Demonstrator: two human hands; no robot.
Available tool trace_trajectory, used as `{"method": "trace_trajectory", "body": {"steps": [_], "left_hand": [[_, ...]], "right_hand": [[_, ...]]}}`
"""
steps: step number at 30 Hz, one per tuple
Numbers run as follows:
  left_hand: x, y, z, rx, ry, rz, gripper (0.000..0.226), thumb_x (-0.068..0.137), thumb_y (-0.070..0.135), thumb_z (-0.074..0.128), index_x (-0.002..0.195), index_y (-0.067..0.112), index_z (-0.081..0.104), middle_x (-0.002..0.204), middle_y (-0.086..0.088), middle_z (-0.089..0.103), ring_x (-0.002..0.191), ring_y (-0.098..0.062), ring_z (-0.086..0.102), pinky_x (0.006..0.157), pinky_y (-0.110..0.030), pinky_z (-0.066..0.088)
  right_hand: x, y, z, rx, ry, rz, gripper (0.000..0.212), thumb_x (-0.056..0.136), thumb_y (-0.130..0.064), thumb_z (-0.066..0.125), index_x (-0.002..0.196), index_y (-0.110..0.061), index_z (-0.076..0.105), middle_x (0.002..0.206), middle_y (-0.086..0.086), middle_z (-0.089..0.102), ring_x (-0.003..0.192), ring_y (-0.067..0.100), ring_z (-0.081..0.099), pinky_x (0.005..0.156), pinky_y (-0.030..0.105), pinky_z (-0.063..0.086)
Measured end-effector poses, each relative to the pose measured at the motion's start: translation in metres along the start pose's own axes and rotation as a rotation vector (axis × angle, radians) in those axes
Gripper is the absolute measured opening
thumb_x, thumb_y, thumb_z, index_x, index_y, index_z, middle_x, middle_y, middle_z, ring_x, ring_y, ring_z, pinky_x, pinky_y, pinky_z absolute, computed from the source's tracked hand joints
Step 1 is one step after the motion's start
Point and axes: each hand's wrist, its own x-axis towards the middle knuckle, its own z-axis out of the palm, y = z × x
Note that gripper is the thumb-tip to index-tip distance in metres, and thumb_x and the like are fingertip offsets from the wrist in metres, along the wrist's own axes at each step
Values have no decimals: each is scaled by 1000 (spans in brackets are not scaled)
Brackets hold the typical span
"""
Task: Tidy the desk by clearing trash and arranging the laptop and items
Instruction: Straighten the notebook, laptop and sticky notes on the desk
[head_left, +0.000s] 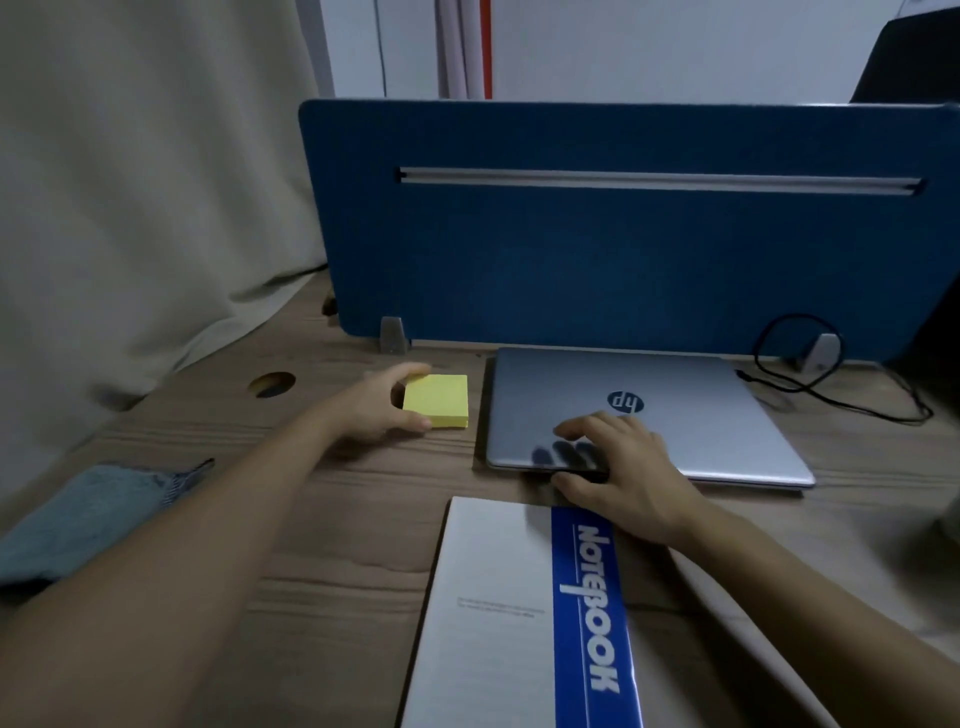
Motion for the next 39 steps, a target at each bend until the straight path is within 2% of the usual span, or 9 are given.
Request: {"method": "trace_trajectory", "body": {"steps": [6,13,17,19,24,28,31,36,39], "left_hand": [[41,-10,-6,61,0,9,84,73,47,77,144,44,32,154,-4,34,137,-25,35,110,-50,35],[61,-12,-6,145,-14,-6,77,79,50,71,144,47,31,153,-12,31,138,-32,30,111,-56,31],[50,-3,-4,205,18,24,74,83,47,69,147,42,32,158,-2,29,143,-29,23,114,-54,25],[36,8,0,247,66,73,72,82,46,70,146,38,36,156,2,33,141,-30,25,114,-55,25],[-7,57,18,149,196,205,55,83,40,70,134,36,49,141,2,52,132,-28,36,109,-51,32],[-45,112,43,83,254,392,47,86,31,69,131,31,53,133,10,54,126,-19,40,102,-32,32],[-78,157,66,53,205,474,44,88,37,66,130,35,51,127,19,52,122,-7,40,99,-28,32],[-123,225,107,-89,58,528,47,88,31,69,131,27,51,122,13,60,117,-7,53,97,-28,41],[-146,257,138,-161,-25,533,47,88,29,70,131,29,51,120,13,60,114,-6,56,98,-32,47]], "right_hand": [[26,8,7,-40,29,10,51,84,-61,52,129,-37,47,131,-13,50,121,10,38,96,33,30],[34,13,9,-51,52,32,48,85,-57,53,127,-35,49,130,-10,52,122,14,40,95,34,25],[30,11,6,-42,54,48,48,86,-55,54,128,-33,50,131,-9,53,123,15,41,95,34,24],[25,8,2,-38,52,53,49,86,-56,53,129,-33,49,132,-9,53,125,14,41,97,34,24],[-6,-8,-20,-2,82,84,50,86,-55,54,131,-32,49,134,-9,53,128,14,39,102,40,27],[-47,-17,-44,-21,114,119,51,86,-51,56,132,-30,49,135,-7,53,127,16,41,99,41,30],[-86,-16,-64,-20,134,150,52,85,-50,58,132,-29,50,133,-6,54,125,16,43,101,42,35],[-160,1,-95,6,167,230,55,78,-57,54,126,-29,54,126,-7,57,120,17,47,98,47,41],[-204,16,-109,69,212,278,55,76,-54,58,123,-26,57,120,-7,60,114,16,51,96,44,46]]}}
